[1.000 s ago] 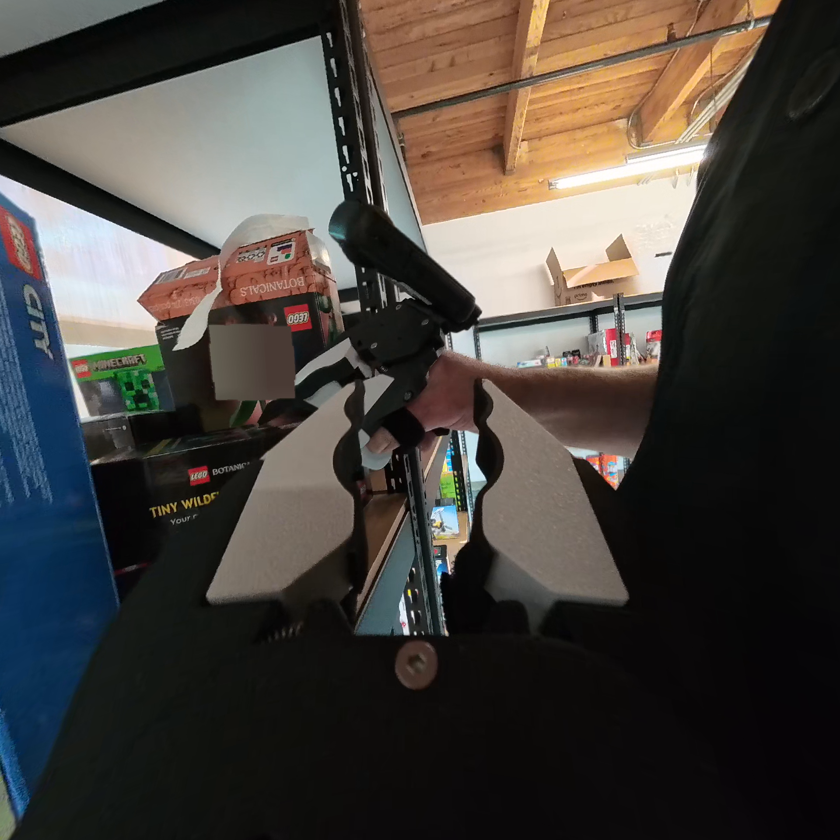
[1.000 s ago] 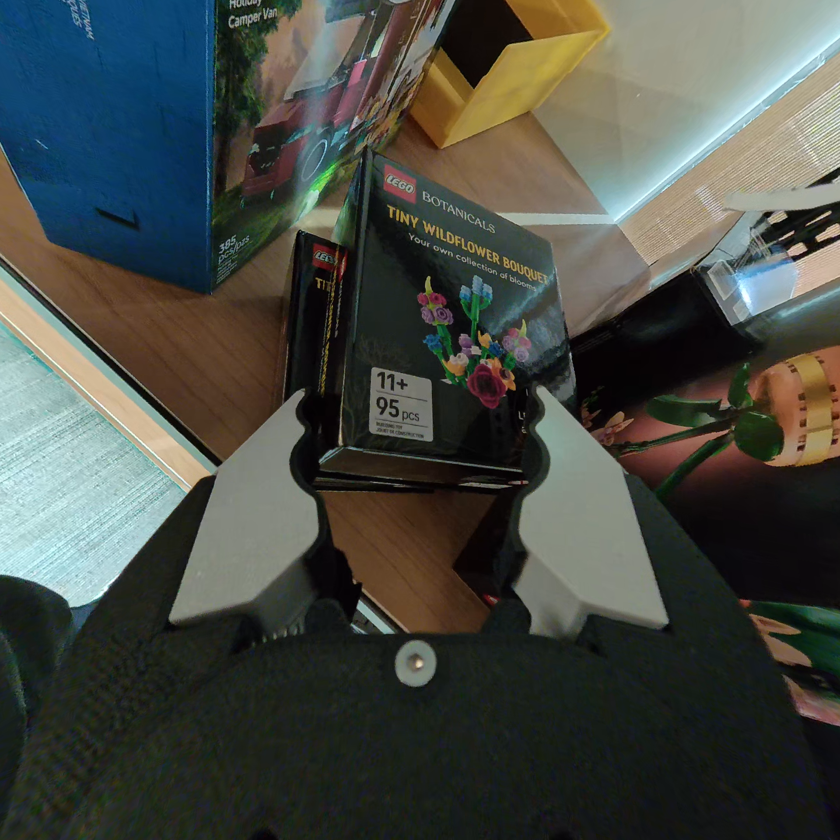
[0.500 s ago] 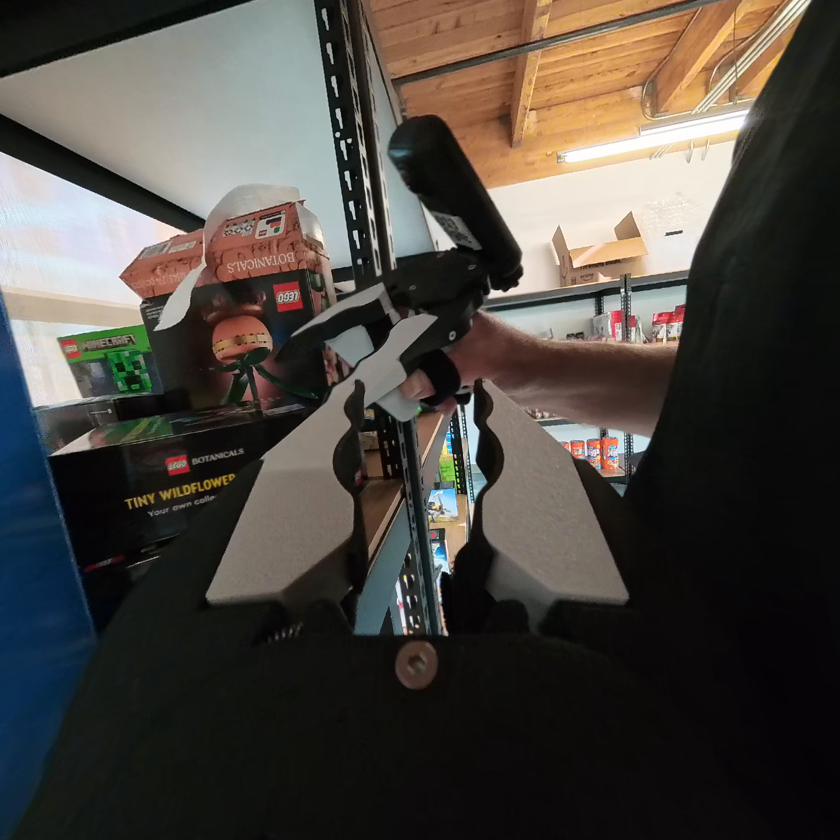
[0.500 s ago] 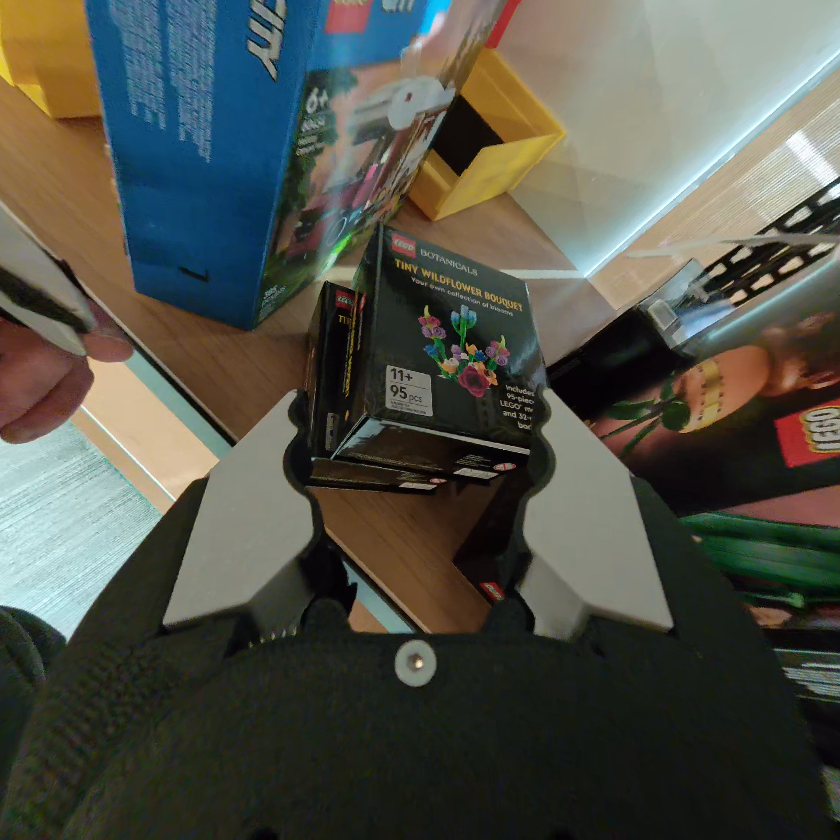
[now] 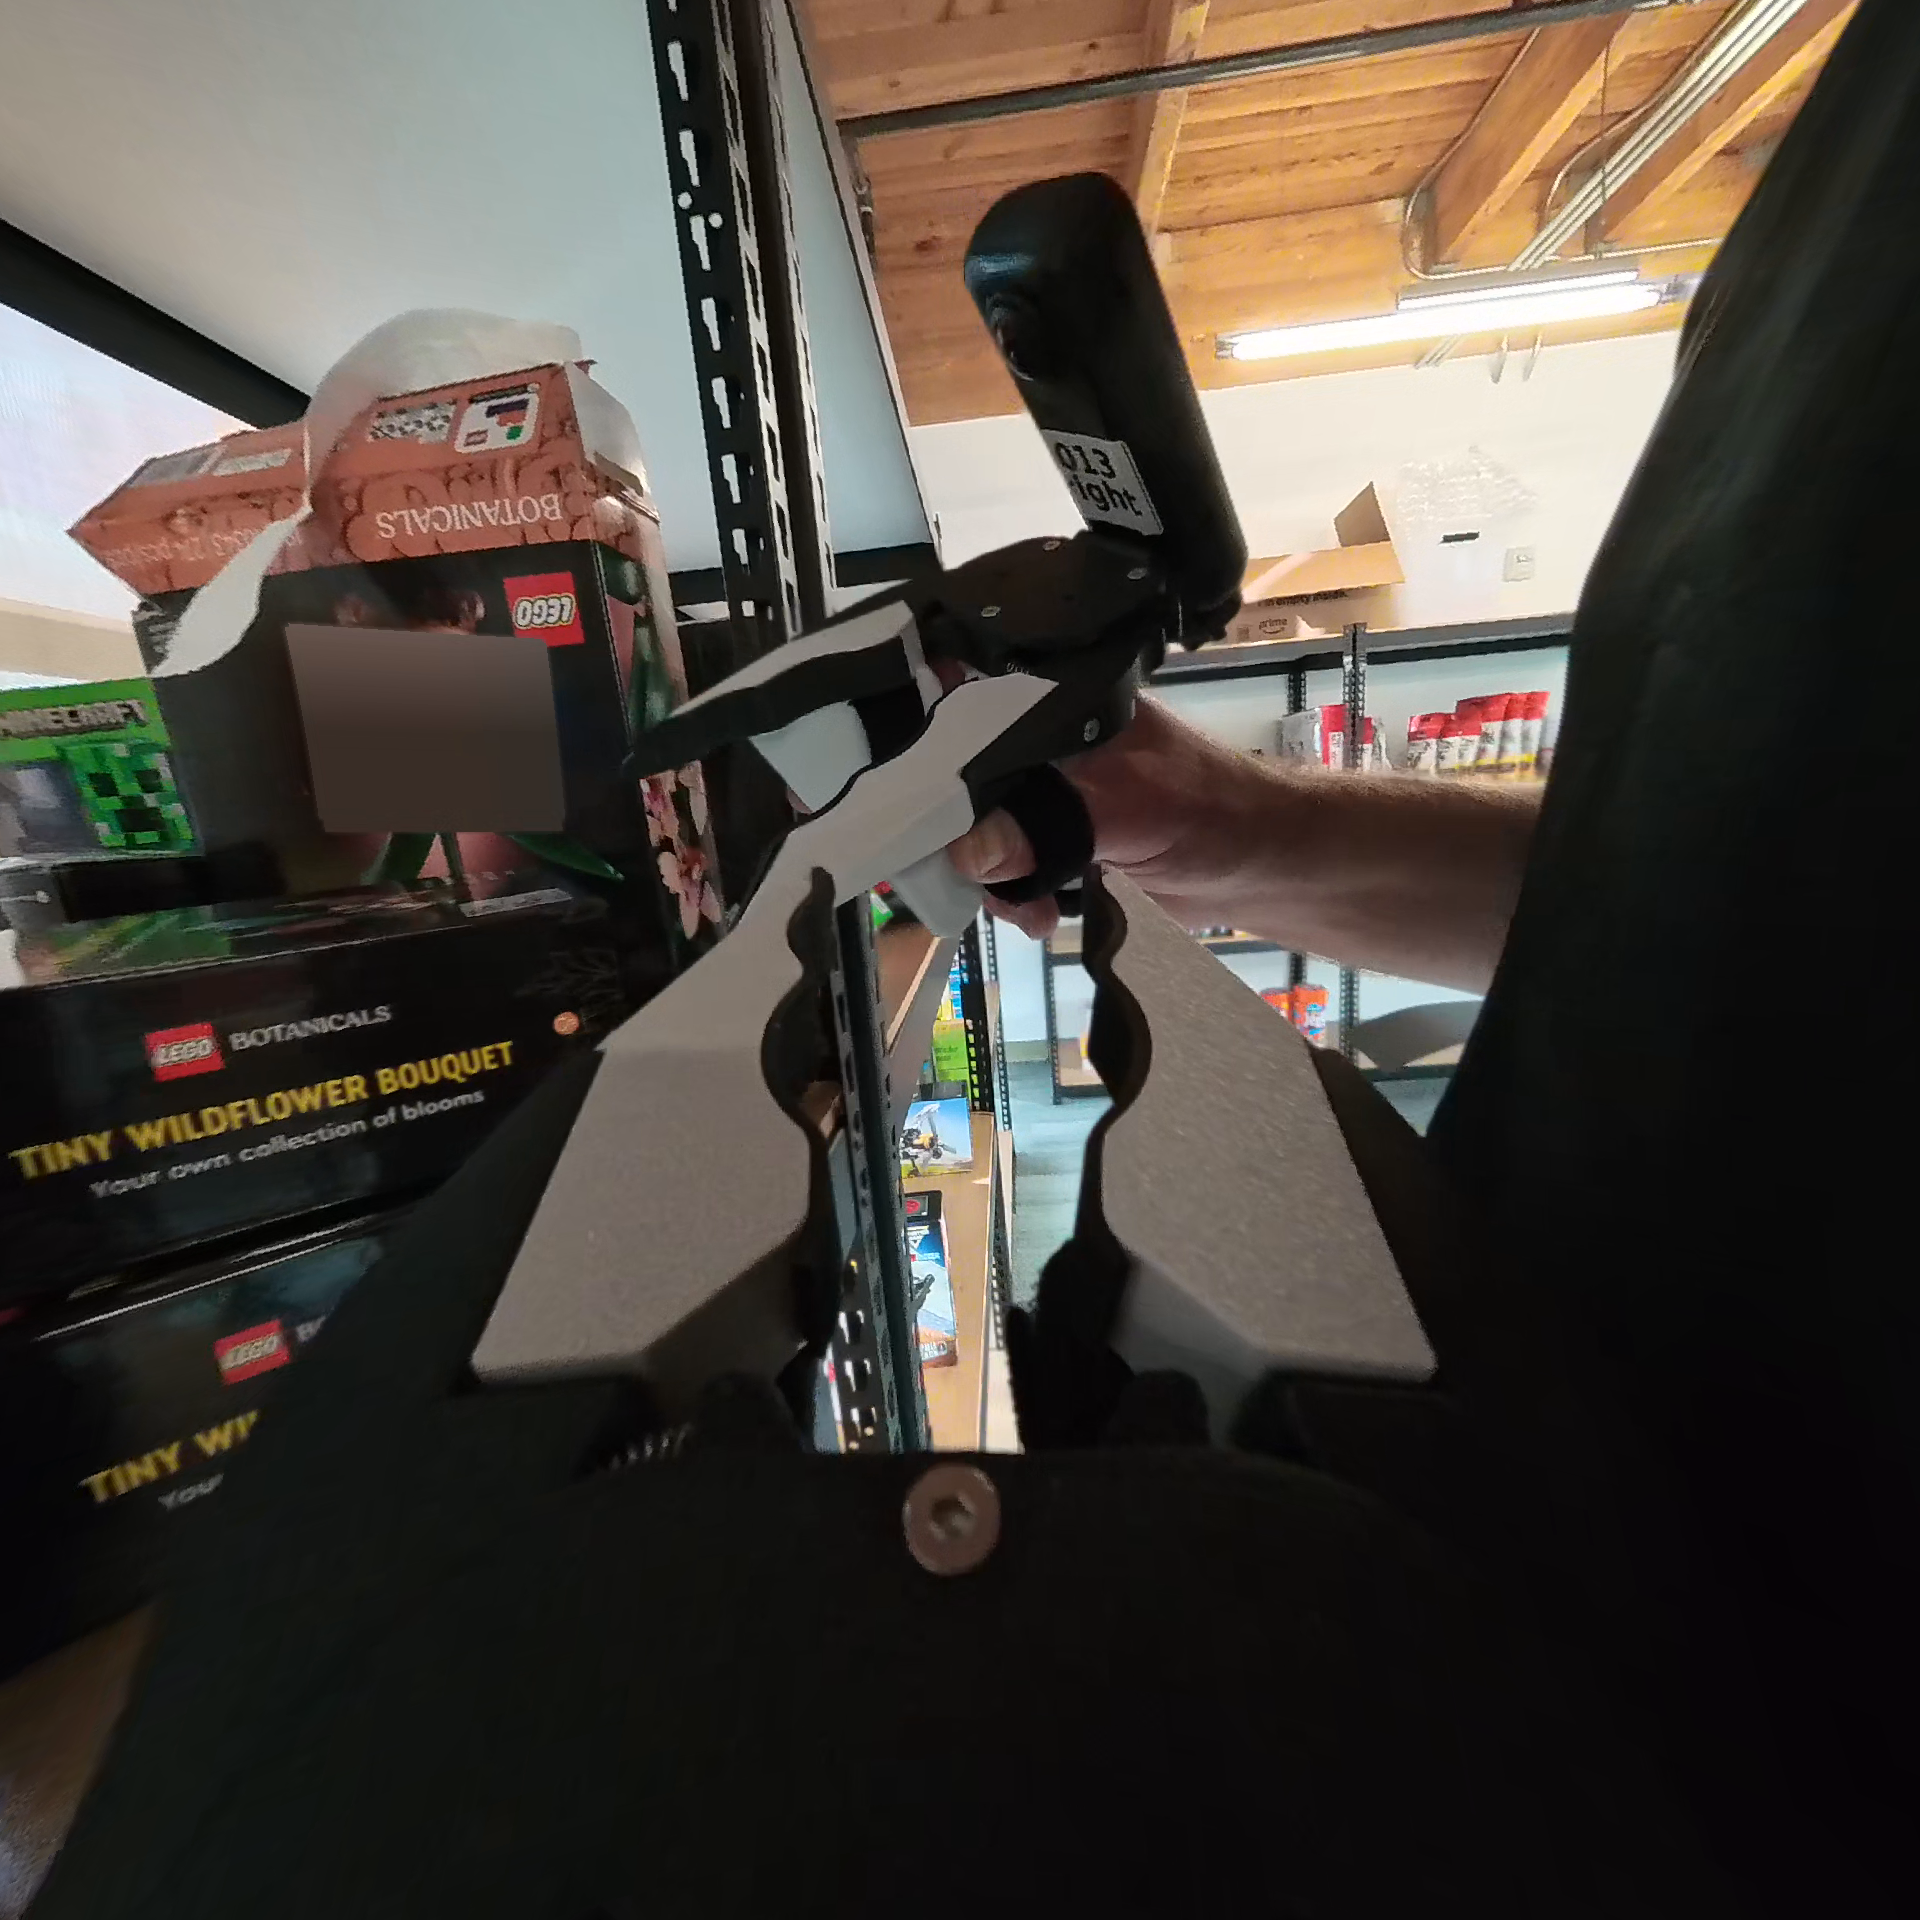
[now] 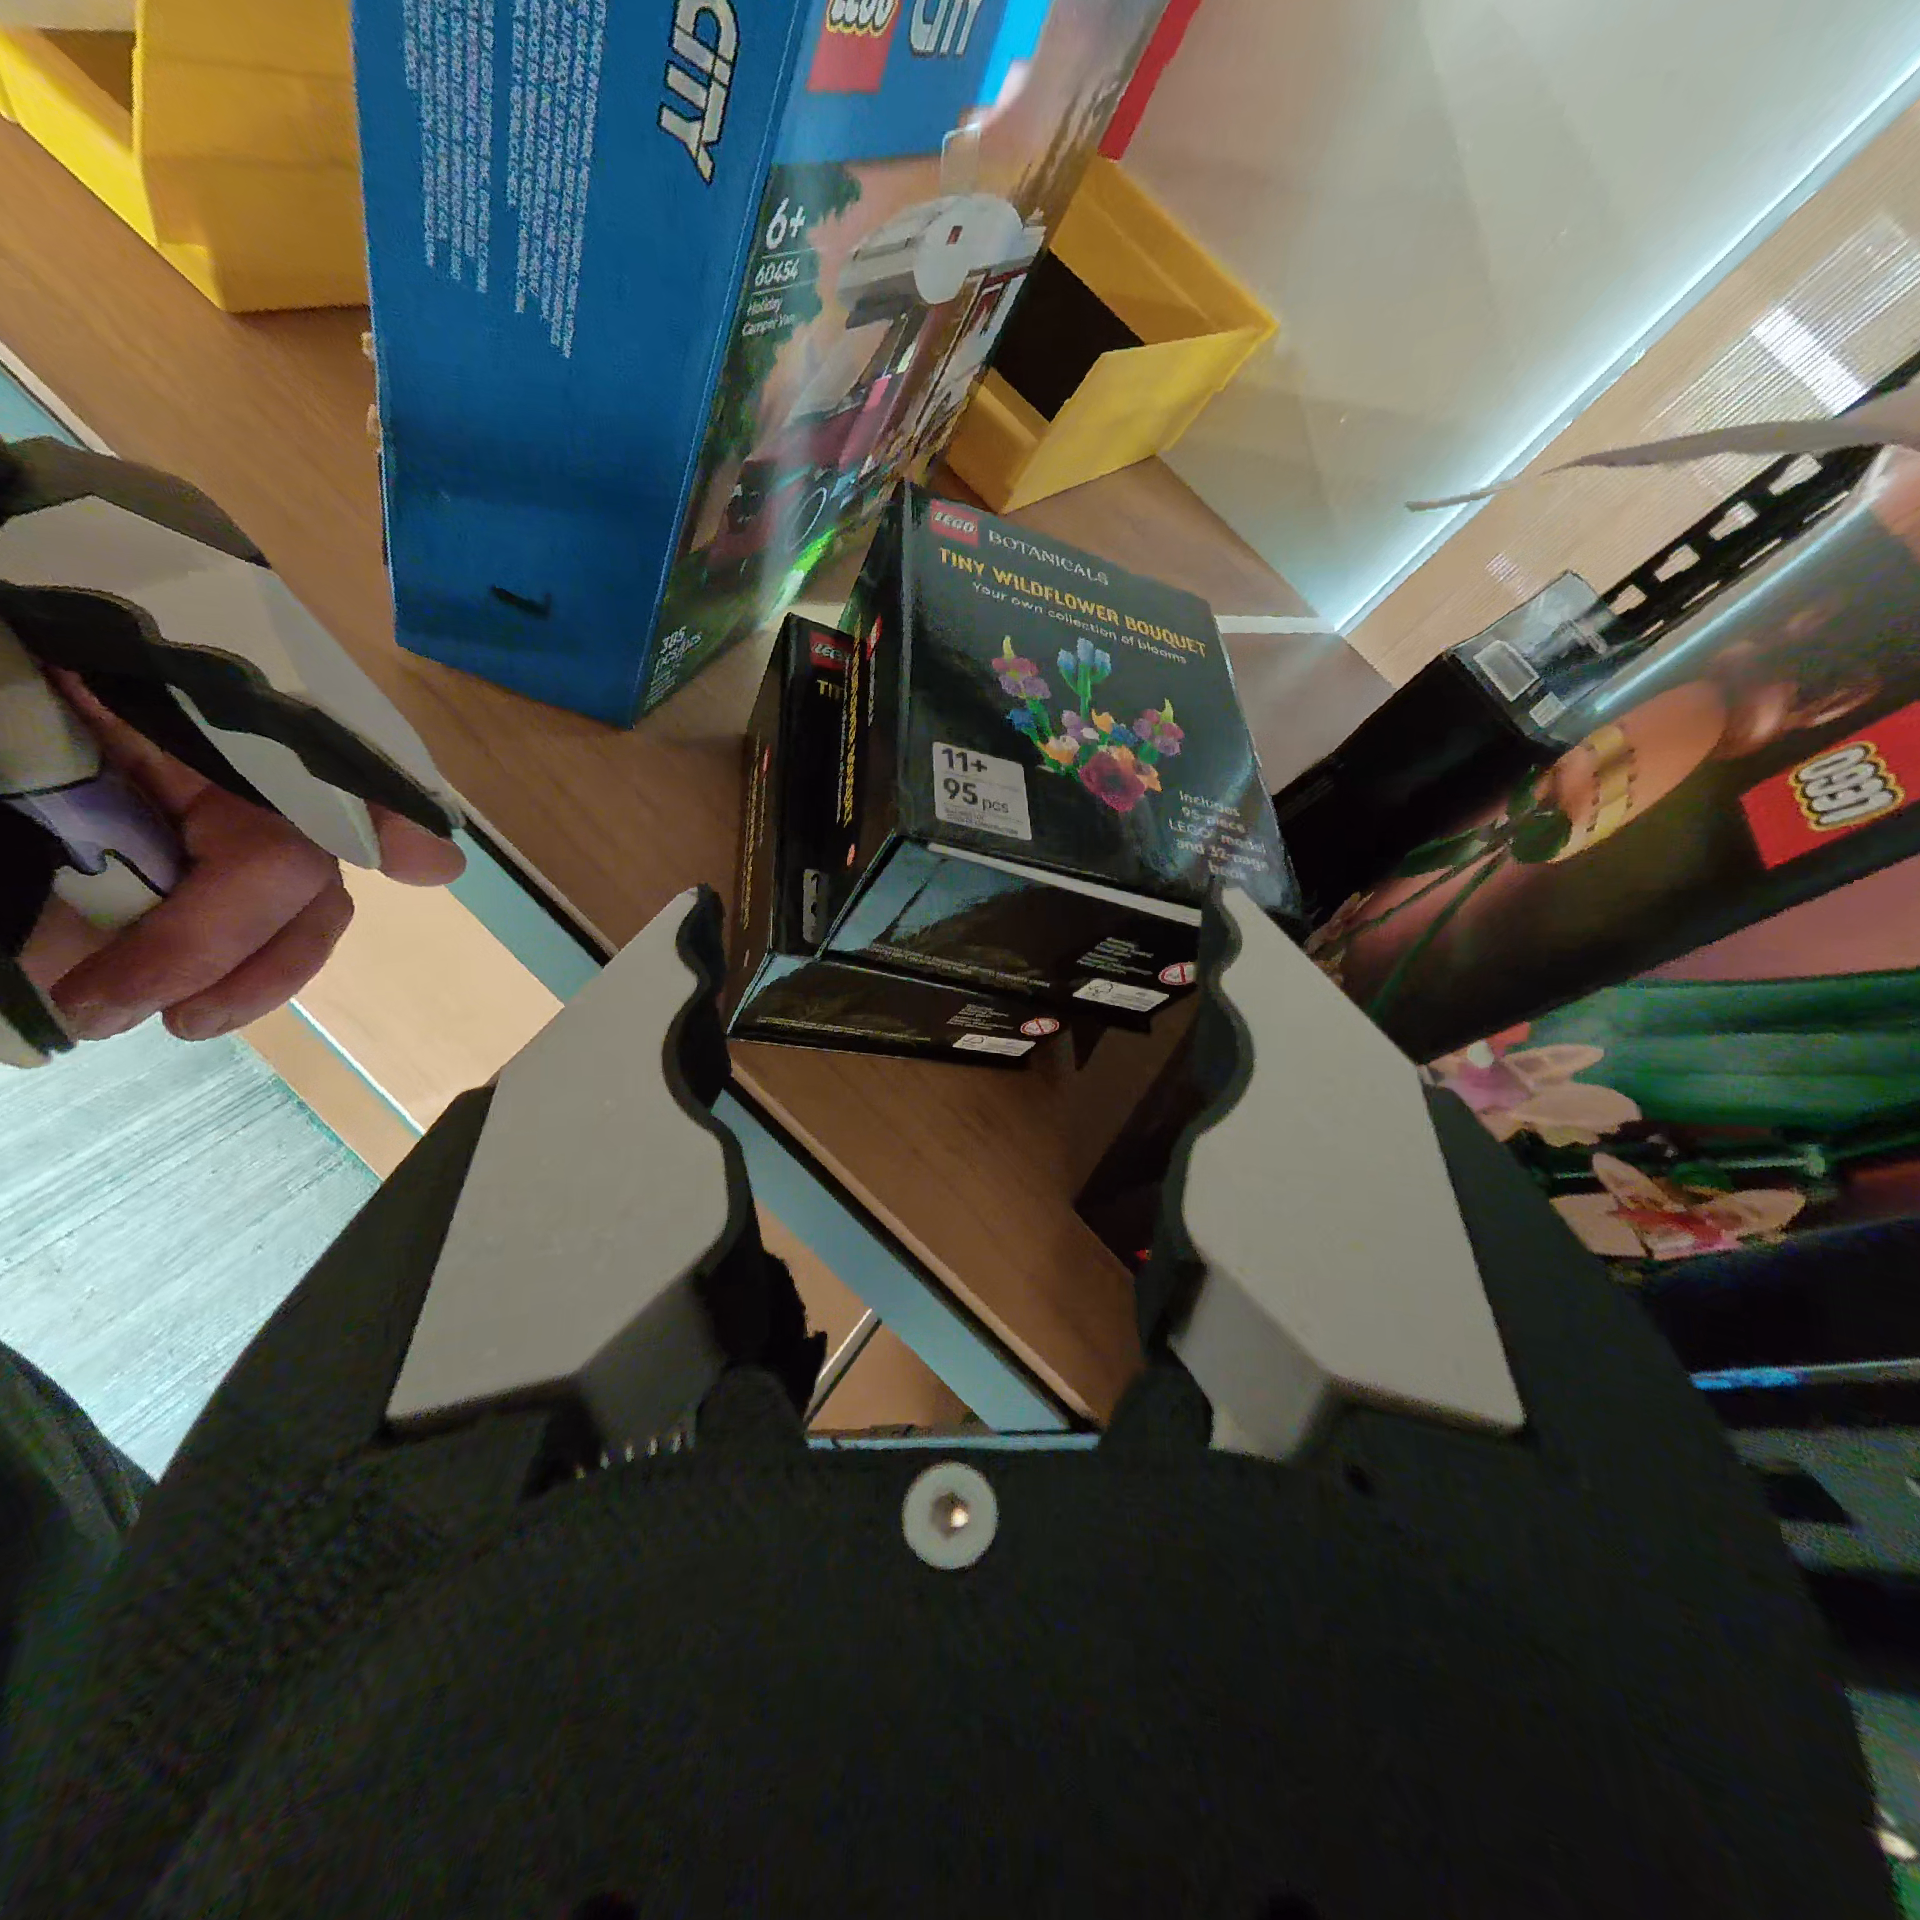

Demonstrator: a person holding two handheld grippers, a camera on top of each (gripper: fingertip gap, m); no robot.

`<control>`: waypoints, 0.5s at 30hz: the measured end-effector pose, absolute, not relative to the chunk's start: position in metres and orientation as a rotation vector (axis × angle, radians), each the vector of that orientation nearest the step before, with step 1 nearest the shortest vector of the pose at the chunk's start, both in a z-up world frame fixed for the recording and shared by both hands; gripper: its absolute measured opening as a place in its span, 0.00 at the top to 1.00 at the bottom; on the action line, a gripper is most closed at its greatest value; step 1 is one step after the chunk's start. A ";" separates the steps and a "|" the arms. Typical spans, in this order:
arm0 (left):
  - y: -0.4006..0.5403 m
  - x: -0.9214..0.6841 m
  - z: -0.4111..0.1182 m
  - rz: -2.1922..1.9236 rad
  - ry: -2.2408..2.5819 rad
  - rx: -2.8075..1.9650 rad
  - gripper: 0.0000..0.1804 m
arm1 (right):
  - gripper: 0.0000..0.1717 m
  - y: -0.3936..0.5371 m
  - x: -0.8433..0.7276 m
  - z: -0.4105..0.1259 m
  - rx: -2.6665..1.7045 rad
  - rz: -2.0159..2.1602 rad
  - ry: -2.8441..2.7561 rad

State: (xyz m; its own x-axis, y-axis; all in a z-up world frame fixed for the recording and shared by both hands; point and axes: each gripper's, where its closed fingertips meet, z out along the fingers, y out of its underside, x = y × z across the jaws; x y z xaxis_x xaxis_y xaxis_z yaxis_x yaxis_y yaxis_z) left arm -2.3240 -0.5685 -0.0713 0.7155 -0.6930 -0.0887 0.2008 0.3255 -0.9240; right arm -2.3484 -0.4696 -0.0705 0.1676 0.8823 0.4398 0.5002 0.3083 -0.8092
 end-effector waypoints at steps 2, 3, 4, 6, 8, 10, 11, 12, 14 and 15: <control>-0.568 -2.319 -0.070 -0.632 0.544 -1.091 0.75 | 0.48 -0.470 -2.344 -0.073 -1.351 0.439 -1.476; -0.569 -2.316 -0.069 -0.634 0.553 -1.090 0.75 | 0.49 -0.470 -2.342 -0.075 -1.356 0.441 -1.472; -0.569 -2.314 -0.068 -0.635 0.564 -1.088 0.75 | 0.49 -0.470 -2.340 -0.077 -1.363 0.447 -1.468; -0.571 -2.309 -0.066 -0.632 0.583 -1.083 0.75 | 0.50 -0.473 -2.337 -0.081 -1.374 0.474 -1.460; -0.572 -2.304 -0.065 -0.639 0.601 -1.088 0.75 | 0.51 -0.477 -2.335 -0.085 -1.379 0.498 -1.460; -0.571 -2.301 -0.065 -0.636 0.609 -1.098 0.75 | 0.53 -0.480 -2.332 -0.087 -1.380 0.518 -1.456; -0.570 -2.300 -0.065 -0.627 0.606 -1.105 0.74 | 0.53 -0.482 -2.331 -0.088 -1.380 0.529 -1.452; -0.569 -2.299 -0.065 -0.620 0.604 -1.112 0.74 | 0.53 -0.483 -2.329 -0.087 -1.375 0.543 -1.443; -0.566 -2.299 -0.066 -0.599 0.601 -1.136 0.74 | 0.55 -0.487 -2.327 -0.085 -1.364 0.579 -1.429; -0.563 -2.305 -0.066 -0.551 0.585 -1.152 0.74 | 0.55 -0.488 -2.326 -0.085 -1.362 0.590 -1.427</control>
State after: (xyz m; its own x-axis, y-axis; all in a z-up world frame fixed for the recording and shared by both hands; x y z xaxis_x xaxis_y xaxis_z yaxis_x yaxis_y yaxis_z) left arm -2.3046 -0.5628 -0.0655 0.7266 -0.6722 -0.1424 0.1019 0.3103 -0.9452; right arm -2.3259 -0.4879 -0.0853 0.1742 0.9265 0.3335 0.4205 0.2362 -0.8760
